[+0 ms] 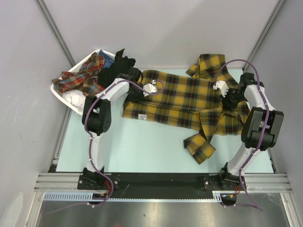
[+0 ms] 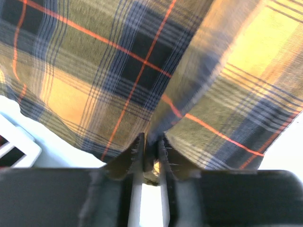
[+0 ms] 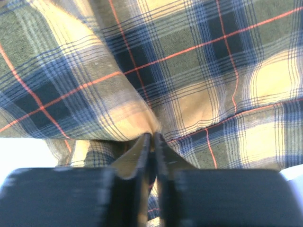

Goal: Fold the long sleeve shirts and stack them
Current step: Fold the shirt

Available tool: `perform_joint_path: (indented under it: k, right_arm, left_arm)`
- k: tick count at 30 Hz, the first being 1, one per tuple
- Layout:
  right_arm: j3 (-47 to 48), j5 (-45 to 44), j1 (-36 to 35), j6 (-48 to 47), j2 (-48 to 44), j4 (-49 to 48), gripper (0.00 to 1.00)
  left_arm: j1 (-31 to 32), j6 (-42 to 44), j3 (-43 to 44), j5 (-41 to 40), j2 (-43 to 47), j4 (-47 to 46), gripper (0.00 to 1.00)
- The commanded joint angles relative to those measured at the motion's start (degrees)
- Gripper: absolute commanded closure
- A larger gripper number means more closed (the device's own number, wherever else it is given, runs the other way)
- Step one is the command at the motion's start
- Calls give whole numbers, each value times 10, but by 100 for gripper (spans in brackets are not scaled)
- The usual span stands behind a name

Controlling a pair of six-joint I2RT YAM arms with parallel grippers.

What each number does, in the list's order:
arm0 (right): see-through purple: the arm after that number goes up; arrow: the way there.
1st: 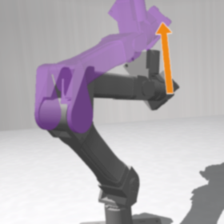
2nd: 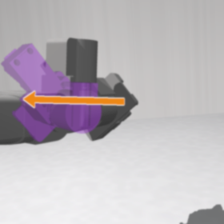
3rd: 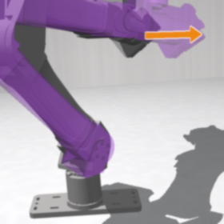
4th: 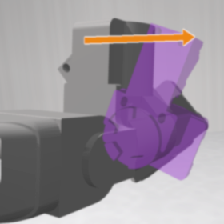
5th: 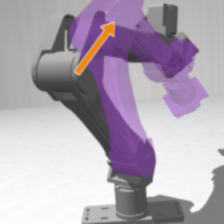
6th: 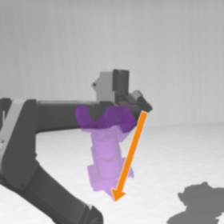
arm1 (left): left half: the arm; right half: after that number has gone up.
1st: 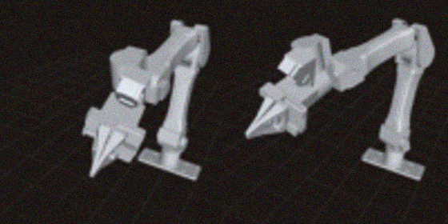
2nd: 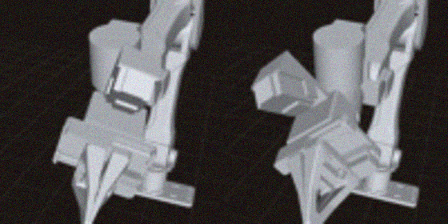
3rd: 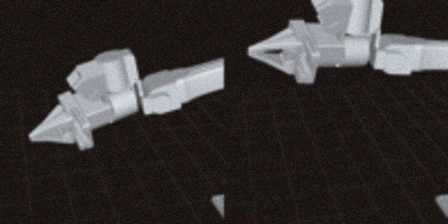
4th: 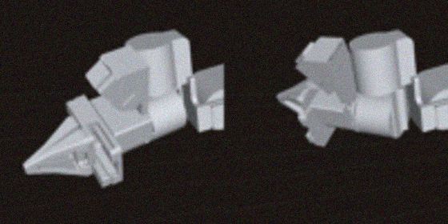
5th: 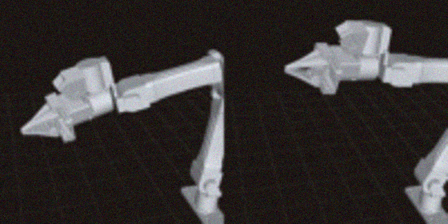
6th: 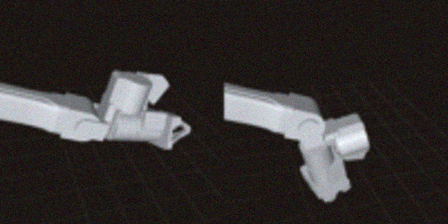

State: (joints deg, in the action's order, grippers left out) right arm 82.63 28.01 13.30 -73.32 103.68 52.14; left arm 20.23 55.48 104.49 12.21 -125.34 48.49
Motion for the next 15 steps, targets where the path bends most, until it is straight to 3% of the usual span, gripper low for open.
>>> perform_joint_path:
  k: [1,2,5,9,15]
  right_arm:
    - [27,-40,-1,92,-9,12,71]
    - [30,-40,11,103,-15,21,54]
    - [42,-23,39,144,-37,62,39]
    - [54,2,91,165,-43,130,37]
    - [54,14,101,188,-29,123,37]
  left_arm:
    - [-26,-29,11,8,14,-2,74]
    - [-30,-35,9,23,20,-1,68]
    - [-41,-46,-6,39,49,12,63]
    - [-48,-35,-38,48,69,21,57]
    - [-51,-17,-4,55,44,28,51]
